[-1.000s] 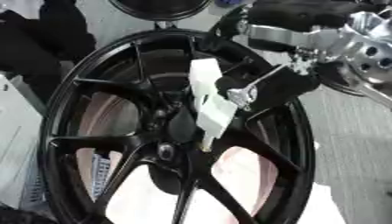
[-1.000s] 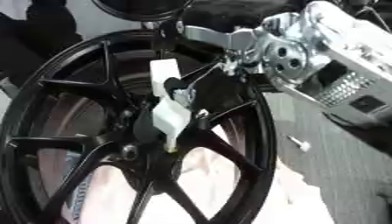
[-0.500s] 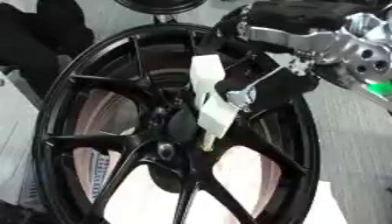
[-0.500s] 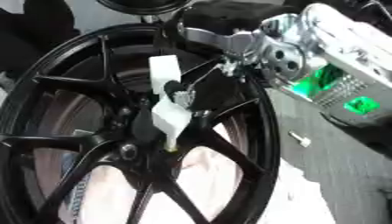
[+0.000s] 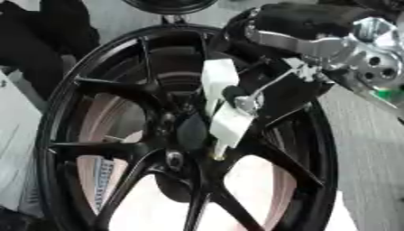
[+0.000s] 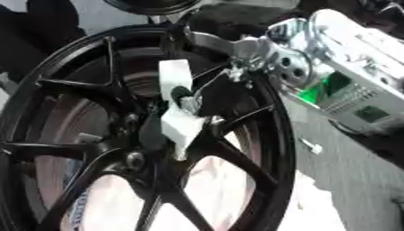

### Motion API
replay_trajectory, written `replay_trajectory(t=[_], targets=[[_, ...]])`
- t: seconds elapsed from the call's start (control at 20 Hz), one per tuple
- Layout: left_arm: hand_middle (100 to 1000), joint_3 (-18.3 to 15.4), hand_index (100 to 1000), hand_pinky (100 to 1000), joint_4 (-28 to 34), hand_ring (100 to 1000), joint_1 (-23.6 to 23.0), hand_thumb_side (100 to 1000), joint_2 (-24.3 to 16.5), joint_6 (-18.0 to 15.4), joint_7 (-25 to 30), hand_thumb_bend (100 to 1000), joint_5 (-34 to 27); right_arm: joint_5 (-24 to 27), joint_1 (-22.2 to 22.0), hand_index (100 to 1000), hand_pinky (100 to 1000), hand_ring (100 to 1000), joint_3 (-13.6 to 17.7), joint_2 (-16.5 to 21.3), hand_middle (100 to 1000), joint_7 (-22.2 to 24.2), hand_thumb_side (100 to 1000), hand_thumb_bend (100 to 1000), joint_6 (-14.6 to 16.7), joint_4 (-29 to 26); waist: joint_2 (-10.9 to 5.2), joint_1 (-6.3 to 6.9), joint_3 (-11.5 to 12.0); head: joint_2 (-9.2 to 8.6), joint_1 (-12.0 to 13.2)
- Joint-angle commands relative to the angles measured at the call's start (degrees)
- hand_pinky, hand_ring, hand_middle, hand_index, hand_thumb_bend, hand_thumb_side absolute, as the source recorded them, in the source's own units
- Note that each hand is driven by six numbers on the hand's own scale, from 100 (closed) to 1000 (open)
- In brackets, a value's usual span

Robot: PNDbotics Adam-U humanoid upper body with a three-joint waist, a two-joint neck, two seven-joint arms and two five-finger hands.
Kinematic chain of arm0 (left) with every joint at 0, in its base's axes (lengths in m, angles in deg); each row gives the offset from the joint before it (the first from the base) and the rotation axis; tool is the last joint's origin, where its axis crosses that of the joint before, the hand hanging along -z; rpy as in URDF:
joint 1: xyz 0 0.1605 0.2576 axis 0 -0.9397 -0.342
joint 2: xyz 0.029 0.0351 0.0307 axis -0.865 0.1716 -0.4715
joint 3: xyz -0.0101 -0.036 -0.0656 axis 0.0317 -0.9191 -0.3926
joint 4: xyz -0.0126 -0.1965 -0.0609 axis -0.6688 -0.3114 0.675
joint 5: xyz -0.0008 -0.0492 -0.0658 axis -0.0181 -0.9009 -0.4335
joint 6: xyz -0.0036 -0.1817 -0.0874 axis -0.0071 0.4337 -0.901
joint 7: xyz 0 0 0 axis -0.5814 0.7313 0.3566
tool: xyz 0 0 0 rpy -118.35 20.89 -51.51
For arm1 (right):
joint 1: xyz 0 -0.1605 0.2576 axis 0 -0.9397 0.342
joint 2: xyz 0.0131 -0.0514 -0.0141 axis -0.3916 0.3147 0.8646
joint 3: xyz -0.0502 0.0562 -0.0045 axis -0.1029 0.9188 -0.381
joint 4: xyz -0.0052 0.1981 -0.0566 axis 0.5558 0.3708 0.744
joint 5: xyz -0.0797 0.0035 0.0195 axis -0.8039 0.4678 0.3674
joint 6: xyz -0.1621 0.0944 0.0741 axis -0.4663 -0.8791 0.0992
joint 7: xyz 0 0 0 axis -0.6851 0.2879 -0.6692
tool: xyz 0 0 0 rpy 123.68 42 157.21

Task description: Pull the pin out of the wheel hub.

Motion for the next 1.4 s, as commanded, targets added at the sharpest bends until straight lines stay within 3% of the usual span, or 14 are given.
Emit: replay_trajectory(t=[0.05,0.95,1.4], targets=[[541,-0.04,711,647,0.95,514,0.48,377,-0.53,-0.18,0.19,191,0.47,-0.60,1.19,883,948,886,1.12,0.48,815,3.97,282,191,-4.53,0.23,-0.90,0.34,0.10,-1.14,0.28],[540,0.02,710,646,0.95,512,0.39,388,-0.34,0.04,0.28,177,1.01,2.51,0.92,872,925,876,1.11,0.20,791,2.11,374,100,-3.94,2.34,1.60,-0.34,0.06,-2.23,0.59],[541,0.06,710,646,0.95,512,0.59,394,-0.28,0.21,0.24,170,0.97,5.06,-0.13,850,911,867,1.82,1.44,770,0.84,327,100,-3.28,0.87,1.90,-0.48,0.29,-2.11,0.45]])
